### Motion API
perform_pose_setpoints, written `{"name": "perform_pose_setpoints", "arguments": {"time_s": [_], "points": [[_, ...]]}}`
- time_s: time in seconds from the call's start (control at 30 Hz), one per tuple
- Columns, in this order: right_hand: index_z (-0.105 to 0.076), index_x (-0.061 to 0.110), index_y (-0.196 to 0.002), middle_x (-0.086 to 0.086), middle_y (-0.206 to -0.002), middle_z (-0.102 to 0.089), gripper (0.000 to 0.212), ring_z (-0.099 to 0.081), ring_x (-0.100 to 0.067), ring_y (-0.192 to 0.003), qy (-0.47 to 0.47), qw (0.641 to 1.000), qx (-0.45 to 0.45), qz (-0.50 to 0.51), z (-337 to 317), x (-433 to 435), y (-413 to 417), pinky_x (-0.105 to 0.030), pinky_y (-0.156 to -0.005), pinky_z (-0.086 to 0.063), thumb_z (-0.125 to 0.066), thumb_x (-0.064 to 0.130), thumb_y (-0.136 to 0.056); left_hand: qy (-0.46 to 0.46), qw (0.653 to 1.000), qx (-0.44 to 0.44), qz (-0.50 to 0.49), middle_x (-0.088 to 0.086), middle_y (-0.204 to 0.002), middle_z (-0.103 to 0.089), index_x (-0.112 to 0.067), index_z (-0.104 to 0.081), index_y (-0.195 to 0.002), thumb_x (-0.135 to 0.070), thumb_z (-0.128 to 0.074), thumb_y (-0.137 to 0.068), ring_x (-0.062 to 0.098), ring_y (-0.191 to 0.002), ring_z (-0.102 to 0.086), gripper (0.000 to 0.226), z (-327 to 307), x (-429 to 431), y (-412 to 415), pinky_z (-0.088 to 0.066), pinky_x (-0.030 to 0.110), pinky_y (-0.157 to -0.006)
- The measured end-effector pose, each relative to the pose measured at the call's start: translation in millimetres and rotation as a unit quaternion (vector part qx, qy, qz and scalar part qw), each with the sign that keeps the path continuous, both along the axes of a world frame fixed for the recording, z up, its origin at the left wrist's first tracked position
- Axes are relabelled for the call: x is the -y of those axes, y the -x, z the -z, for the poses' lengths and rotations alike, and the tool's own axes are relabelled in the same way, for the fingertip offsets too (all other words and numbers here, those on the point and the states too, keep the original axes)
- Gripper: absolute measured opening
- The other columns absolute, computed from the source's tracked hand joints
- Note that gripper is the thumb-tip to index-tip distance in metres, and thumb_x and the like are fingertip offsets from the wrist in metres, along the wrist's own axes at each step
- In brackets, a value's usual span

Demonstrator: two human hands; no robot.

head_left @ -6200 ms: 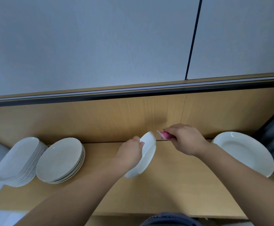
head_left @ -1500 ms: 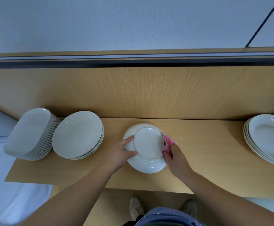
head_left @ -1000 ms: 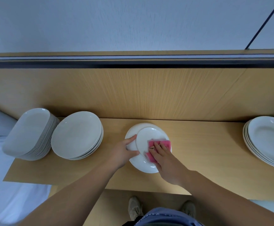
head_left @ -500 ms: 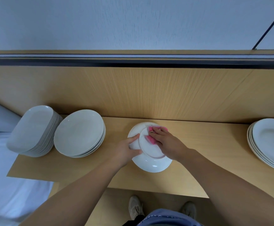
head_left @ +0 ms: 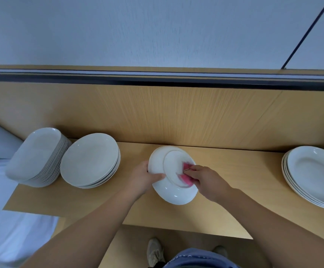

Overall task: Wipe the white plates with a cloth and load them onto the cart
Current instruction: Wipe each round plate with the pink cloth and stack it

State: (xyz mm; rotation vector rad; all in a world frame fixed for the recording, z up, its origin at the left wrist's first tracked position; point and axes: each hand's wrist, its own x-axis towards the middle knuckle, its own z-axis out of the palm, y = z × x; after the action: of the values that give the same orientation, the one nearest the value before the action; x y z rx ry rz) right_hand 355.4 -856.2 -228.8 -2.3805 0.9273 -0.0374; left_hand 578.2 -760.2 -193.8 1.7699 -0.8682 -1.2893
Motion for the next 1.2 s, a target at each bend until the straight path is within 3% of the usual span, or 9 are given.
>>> {"name": "perform_pose_setpoints", "arguments": {"time_s": [0.2, 0.3, 0.37, 0.5, 0.63, 0.77, 0.93, 1.07, 1.2], "points": [[-0.053, 0.027, -0.138, 0.011, -0.144, -0.046, 0.038, -0.042, -0.011, -0.132, -0.008, 0.999, 0.032, 0.021, -22.5, 15.1, 16.5, -0.01, -0.097, -0.029, -0.045, 0.018, -0.101, 0.0, 0.999, -0.035, -0.036, 0.001, -0.102, -0.074, -0.019, -0.068, -0.107, -0.014, -0.068, -0.086, 0.021, -0.097, -0.069, 0.022, -21.9, 6.2, 30.2, -0.053, 0.053, -0.091], [-0.051, 0.028, -0.139, 0.011, -0.145, -0.046, 0.041, -0.042, -0.01, -0.133, 0.012, 0.999, 0.044, 0.013, -32.2, 21.5, 32.1, -0.016, -0.105, -0.032, -0.049, 0.016, -0.1, 0.008, 0.998, -0.02, -0.051, 0.001, -0.101, -0.073, -0.018, -0.066, -0.106, -0.013, -0.067, -0.085, 0.022, -0.096, -0.069, 0.022, -34.3, 7.8, 45.6, -0.053, 0.053, -0.09], [-0.051, 0.028, -0.139, 0.012, -0.144, -0.047, 0.043, -0.043, -0.009, -0.133, 0.022, 0.998, 0.062, 0.007, -40.2, 25.7, 41.3, -0.018, -0.107, -0.033, -0.051, 0.013, -0.099, 0.013, 0.998, 0.032, -0.048, -0.003, -0.104, -0.071, -0.022, -0.062, -0.11, -0.022, -0.069, -0.08, 0.019, -0.097, -0.067, 0.031, -43.9, 7.9, 52.9, -0.054, 0.052, -0.088], [-0.054, 0.024, -0.137, 0.025, -0.135, -0.043, 0.042, -0.045, -0.004, -0.128, 0.027, 0.994, 0.103, -0.014, -55.7, 31.6, 48.2, -0.006, -0.101, -0.027, -0.053, 0.009, -0.097, 0.011, 0.978, 0.207, -0.034, -0.011, -0.102, -0.062, -0.027, -0.055, -0.112, -0.026, -0.065, -0.082, 0.012, -0.095, -0.06, 0.031, -62.9, 0.9, 58.8, -0.054, 0.037, -0.08], [-0.055, 0.021, -0.137, 0.011, -0.14, -0.05, 0.042, -0.047, -0.008, -0.129, 0.033, 0.991, 0.119, -0.042, -62.5, 32.3, 41.7, -0.013, -0.105, -0.03, -0.054, 0.009, -0.097, 0.045, 0.929, 0.368, -0.009, -0.012, -0.098, -0.063, -0.029, -0.056, -0.115, -0.026, -0.061, -0.087, 0.012, -0.091, -0.058, 0.028, -77.5, -15.3, 52.8, -0.047, 0.03, -0.076], [-0.053, 0.023, -0.137, 0.013, -0.139, -0.051, 0.043, -0.048, -0.006, -0.126, 0.038, 0.988, 0.13, -0.075, -70.7, 25.5, 25.3, -0.012, -0.102, -0.031, -0.052, 0.008, -0.097, 0.053, 0.876, 0.479, -0.007, -0.008, -0.1, -0.066, -0.027, -0.053, -0.126, -0.028, -0.057, -0.093, 0.014, -0.086, -0.057, 0.032, -84.3, -35.4, 36.5, -0.039, 0.028, -0.073], [-0.052, 0.024, -0.139, 0.014, -0.14, -0.051, 0.045, -0.047, -0.006, -0.126, 0.049, 0.985, 0.132, -0.096, -78.8, 18.1, 0.1, -0.015, -0.102, -0.034, -0.052, 0.009, -0.097, 0.031, 0.829, 0.558, -0.005, -0.005, -0.118, -0.067, -0.028, -0.05, -0.136, -0.027, -0.048, -0.098, 0.02, -0.104, -0.062, 0.038, -88.1, -61.6, 10.2, -0.045, 0.032, -0.086], [-0.052, 0.025, -0.139, 0.013, -0.139, -0.052, 0.045, -0.049, -0.009, -0.127, 0.059, 0.983, 0.136, -0.112, -79.3, 10.4, -19.6, -0.024, -0.105, -0.039, -0.054, 0.009, -0.097, 0.005, 0.824, 0.567, -0.008, -0.008, -0.131, -0.061, -0.029, -0.049, -0.139, -0.023, -0.045, -0.1, 0.016, -0.119, -0.056, 0.04, -77.8, -78.7, -17.6, -0.041, 0.028, -0.094], [-0.051, 0.026, -0.139, 0.012, -0.138, -0.052, 0.045, -0.05, -0.009, -0.125, 0.072, 0.984, 0.122, -0.11, -78.7, 4.0, -37.4, -0.023, -0.104, -0.038, -0.054, 0.012, -0.097, -0.034, 0.825, 0.565, -0.007, -0.008, -0.134, -0.059, -0.03, -0.047, -0.141, -0.016, -0.044, -0.098, 0.018, -0.122, -0.054, 0.045, -65.1, -91.8, -41.0, -0.042, 0.03, -0.097]]}}
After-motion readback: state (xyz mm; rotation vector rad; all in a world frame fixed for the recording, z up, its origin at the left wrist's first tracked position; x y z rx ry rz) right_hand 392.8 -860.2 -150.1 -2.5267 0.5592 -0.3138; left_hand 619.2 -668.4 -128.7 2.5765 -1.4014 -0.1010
